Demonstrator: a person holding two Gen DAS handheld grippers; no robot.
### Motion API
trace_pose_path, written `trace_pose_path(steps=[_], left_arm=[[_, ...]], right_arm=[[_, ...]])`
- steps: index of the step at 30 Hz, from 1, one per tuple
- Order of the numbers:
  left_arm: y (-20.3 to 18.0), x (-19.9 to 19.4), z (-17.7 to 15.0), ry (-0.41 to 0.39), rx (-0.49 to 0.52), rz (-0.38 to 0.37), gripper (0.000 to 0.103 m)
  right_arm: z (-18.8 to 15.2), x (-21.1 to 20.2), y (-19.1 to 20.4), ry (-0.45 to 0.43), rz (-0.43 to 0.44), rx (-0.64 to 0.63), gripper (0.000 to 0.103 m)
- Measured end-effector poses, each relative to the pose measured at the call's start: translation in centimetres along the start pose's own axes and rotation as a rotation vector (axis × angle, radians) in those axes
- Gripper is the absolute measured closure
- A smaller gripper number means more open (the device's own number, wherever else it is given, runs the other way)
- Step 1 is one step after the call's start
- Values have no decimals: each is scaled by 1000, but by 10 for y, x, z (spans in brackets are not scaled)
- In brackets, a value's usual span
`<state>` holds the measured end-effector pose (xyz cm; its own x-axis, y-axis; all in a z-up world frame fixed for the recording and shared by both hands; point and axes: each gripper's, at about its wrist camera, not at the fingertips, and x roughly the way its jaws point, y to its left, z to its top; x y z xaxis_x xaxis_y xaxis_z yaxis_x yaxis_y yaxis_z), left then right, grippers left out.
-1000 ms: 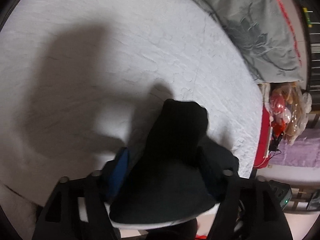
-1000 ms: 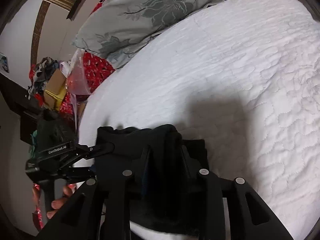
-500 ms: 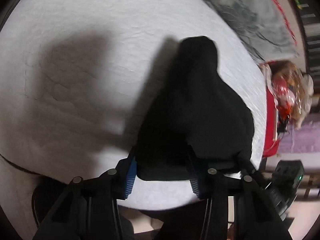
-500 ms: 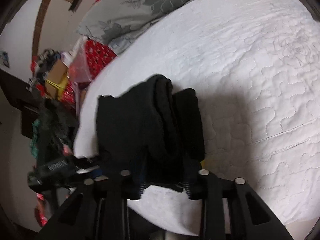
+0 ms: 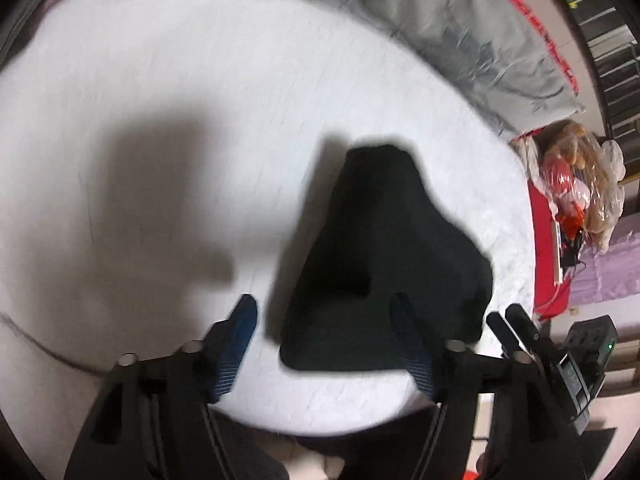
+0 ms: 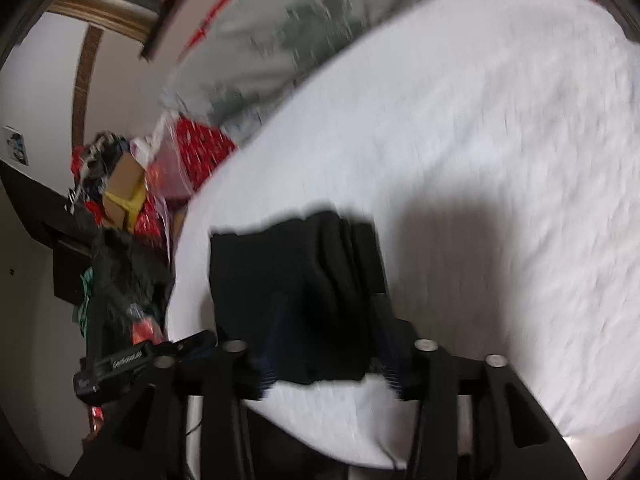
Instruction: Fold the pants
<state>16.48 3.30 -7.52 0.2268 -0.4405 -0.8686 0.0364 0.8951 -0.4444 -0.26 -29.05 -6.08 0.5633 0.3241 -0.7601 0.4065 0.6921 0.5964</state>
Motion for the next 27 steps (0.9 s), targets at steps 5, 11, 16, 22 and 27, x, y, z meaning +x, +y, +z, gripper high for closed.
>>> trace_pose_path(steps=[5,11,16,22,27], left_arm=[[-32,12,24,-26,42,56,32],[-43,72,47,39,43,194,30],[-47,76,44,9,59,184,29],[-51,47,18,-75,134,199,30],[-52,28,-8,-82,150,206,30]], right_arm=[[18,20,21,-33,-61,-53,48],[21,48,17,-20,-191,-126,53],[23,57,-2,13,-165,-73,48],[23,39,-4,23,-86,-19,44],[14,25,-4,27,-92,3,40]])
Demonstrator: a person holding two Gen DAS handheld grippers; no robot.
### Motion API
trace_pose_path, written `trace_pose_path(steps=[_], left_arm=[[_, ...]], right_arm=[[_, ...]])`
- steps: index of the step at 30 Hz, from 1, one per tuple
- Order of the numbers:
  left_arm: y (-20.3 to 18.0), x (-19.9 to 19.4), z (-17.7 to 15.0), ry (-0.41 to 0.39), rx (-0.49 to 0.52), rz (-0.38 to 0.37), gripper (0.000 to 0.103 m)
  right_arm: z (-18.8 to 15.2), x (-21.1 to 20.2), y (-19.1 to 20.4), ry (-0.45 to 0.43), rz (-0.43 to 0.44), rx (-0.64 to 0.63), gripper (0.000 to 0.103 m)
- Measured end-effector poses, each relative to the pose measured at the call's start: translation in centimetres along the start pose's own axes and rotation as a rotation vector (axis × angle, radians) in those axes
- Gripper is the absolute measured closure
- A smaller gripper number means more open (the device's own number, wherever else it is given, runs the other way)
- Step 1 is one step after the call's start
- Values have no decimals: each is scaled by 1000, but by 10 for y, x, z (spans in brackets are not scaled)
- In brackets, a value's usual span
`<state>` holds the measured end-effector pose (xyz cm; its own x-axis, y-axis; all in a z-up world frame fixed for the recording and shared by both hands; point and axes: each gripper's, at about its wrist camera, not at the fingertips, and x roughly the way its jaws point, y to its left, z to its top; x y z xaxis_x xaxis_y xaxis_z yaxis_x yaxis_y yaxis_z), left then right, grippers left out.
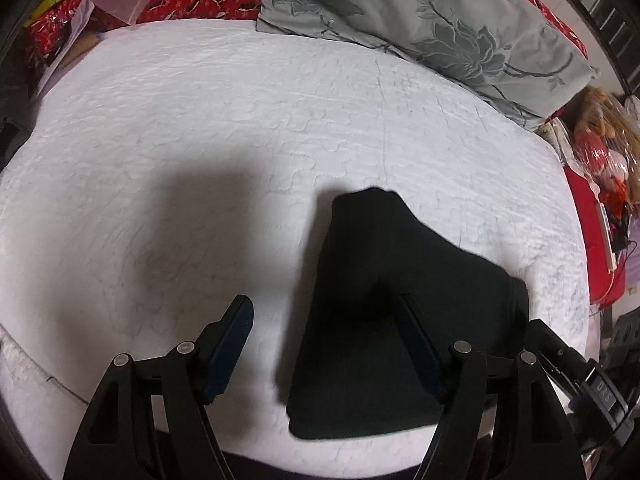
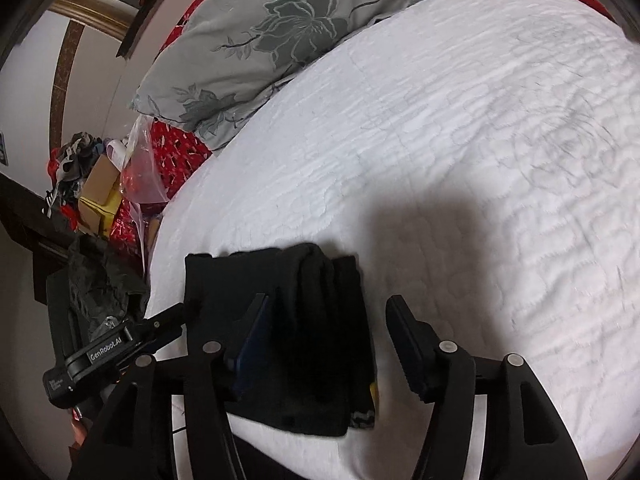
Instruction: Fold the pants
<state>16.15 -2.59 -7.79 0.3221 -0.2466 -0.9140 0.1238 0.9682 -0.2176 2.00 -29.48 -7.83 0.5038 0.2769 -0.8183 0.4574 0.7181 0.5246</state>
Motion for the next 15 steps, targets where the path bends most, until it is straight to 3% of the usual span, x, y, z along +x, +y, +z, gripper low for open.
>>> trace_pose_path(steps=[4,7,15], left_arm=[[8,-24,-8,-3,4,8,30],[18,-41,-13,7,-11,19,20],[56,-58,-13,-63,-127,49,17]], right_arm=[[-8,-8,3,1,-19,5,34],[-13,-13,5,0,-41,4,30],[-16,-26,10,-46,-122,-12,17]])
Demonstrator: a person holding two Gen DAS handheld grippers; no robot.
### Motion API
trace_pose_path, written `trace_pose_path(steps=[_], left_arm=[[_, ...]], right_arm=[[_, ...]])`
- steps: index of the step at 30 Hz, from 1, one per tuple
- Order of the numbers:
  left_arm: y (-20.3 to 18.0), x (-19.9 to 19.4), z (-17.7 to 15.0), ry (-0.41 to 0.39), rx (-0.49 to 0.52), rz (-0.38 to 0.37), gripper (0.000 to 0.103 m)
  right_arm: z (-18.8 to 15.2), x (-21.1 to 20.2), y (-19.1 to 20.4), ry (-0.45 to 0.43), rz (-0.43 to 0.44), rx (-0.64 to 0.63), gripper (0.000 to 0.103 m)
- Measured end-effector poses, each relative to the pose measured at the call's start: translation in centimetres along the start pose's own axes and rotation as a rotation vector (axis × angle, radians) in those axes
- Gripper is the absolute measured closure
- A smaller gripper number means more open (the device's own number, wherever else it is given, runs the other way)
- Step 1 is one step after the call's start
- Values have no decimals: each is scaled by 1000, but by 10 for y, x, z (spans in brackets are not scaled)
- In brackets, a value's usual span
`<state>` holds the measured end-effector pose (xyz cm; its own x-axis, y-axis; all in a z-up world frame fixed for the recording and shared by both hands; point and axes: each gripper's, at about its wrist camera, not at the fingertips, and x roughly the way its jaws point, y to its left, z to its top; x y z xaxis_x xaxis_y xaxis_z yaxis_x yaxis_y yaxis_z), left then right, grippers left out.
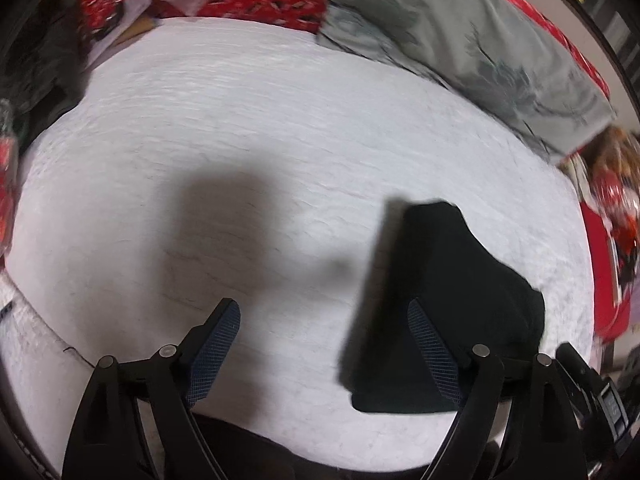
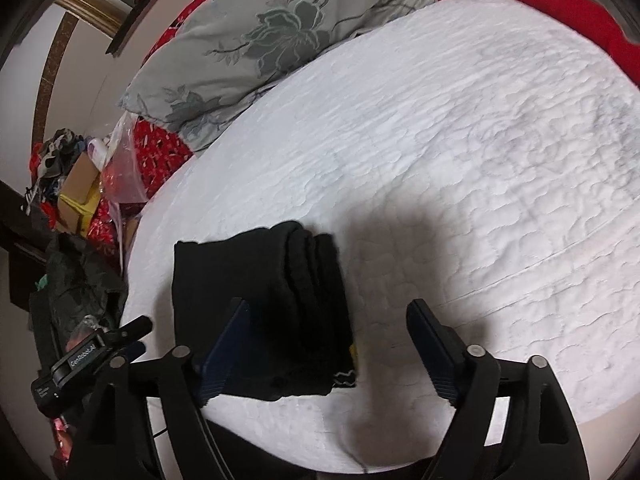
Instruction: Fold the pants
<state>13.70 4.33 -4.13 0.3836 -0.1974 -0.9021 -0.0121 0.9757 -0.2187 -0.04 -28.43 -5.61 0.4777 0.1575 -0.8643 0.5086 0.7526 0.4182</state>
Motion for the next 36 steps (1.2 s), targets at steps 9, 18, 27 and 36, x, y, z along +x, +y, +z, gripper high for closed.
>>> trace_pose_path(steps=[9,18,27,36], left_arm=[[-22,34,20,86,57,-30,19],[-58,69,38,161,130,-4,17],[-57,88,49,202,55,-49,36],[-17,44,23,99,119,-129,17]], right_arm=[[19,23,21,-11,16,-48,15],[31,52,28,39,19,-62,26],[37,63,23,48,25,-129,67],[27,35,16,75,127,-109,52]])
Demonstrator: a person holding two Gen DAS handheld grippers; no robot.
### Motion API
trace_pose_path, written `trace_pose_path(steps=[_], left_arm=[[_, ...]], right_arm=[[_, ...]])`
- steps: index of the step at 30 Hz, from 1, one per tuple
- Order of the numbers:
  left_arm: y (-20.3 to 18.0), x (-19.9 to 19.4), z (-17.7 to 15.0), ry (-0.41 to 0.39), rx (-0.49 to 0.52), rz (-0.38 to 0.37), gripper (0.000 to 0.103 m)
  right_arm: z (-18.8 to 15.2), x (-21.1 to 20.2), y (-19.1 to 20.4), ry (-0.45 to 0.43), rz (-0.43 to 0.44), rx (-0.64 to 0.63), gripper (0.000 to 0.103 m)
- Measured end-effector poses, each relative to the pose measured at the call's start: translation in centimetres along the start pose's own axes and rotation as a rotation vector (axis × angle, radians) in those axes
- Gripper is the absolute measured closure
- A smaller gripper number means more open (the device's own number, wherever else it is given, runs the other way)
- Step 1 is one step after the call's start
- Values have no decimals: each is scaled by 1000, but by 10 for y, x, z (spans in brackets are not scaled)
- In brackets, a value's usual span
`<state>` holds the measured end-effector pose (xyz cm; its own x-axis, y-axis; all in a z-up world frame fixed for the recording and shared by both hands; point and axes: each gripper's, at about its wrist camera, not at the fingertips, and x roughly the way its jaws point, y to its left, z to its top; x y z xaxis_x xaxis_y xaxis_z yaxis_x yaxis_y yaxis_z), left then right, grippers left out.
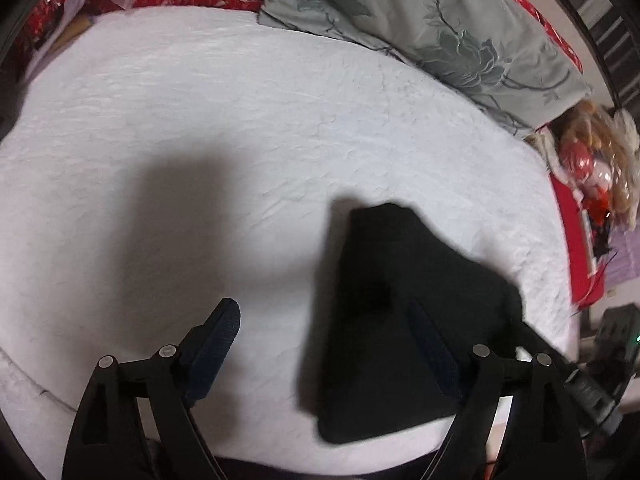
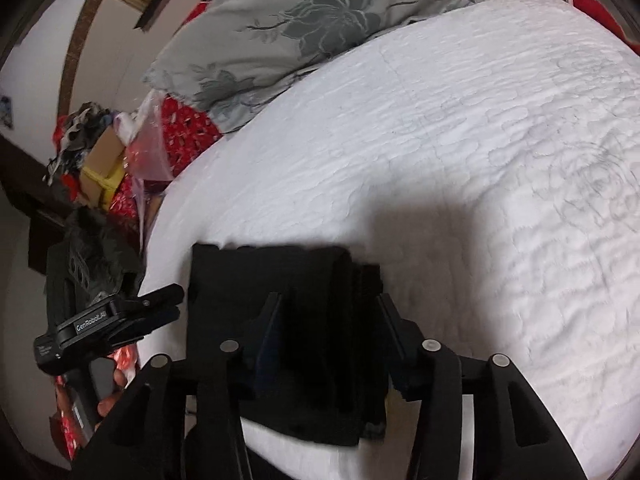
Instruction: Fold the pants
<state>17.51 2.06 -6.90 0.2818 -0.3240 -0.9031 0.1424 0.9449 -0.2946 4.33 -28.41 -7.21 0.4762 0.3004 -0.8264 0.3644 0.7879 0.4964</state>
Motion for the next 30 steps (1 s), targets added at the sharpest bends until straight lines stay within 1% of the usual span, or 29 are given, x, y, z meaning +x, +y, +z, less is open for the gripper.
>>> trace_pose_path(steps=[3,5,7,8,10,11,12,14,16,17,18,19,21,22,23,24,25,26,28,30], left_arm=[[3,7,-17,22,15,21,17],[2,15,-26,45,12,17,17],[0,23,-34,72,7,-1,17],[-2,26,-36,83,15,6,17],[-6,28,-39,70,33,26,26],[-9,28,-39,68,44,24,31],[-10,30,-39,68,47,20,33],[-10,37,-41,65,47,20,32],[-10,37,-44,63,52,20,32],[-11,35,-43,60,61,16,32],[-11,32,-43,63,70,4,33],[-10,30,-42,66,75,-7,34],[-8,21,-41,54,84,-42,32],[-6,16,-37,39,84,-56,31],[-4,11,-33,19,81,-66,25],[-2,7,-28,-1,73,-68,18],[-1,5,-22,-16,66,-66,17],[1,6,-18,-22,60,-62,17],[2,10,-10,-6,48,-67,17],[3,15,-3,-2,41,-56,17]], right_arm=[[-14,-2,1,28,18,-4,51],[-23,5,3,59,-3,-19,51],[-31,10,7,67,-32,-45,52],[-34,10,10,57,-52,-65,59],[-38,7,16,44,-76,-100,71],[-38,4,17,43,-66,-105,73],[-37,-1,16,38,-58,-102,73],[-38,-8,11,26,-52,-97,74],[-41,-3,0,50,-74,-83,74],[-44,2,-5,67,-73,-68,73],[-46,2,-7,61,-67,-58,71],[-46,-1,-7,48,-58,-46,62],[-43,-6,-8,40,-33,-21,59],[-40,-10,-9,30,-18,-4,54],[-37,-15,-12,13,-1,18,42],[-33,-19,-16,-2,9,38,35],[-29,-22,-19,-17,11,57,30],[-25,-23,-24,-27,9,79,30],[-20,-18,-27,-14,23,100,30],[-18,-10,-30,-4,34,113,30]])
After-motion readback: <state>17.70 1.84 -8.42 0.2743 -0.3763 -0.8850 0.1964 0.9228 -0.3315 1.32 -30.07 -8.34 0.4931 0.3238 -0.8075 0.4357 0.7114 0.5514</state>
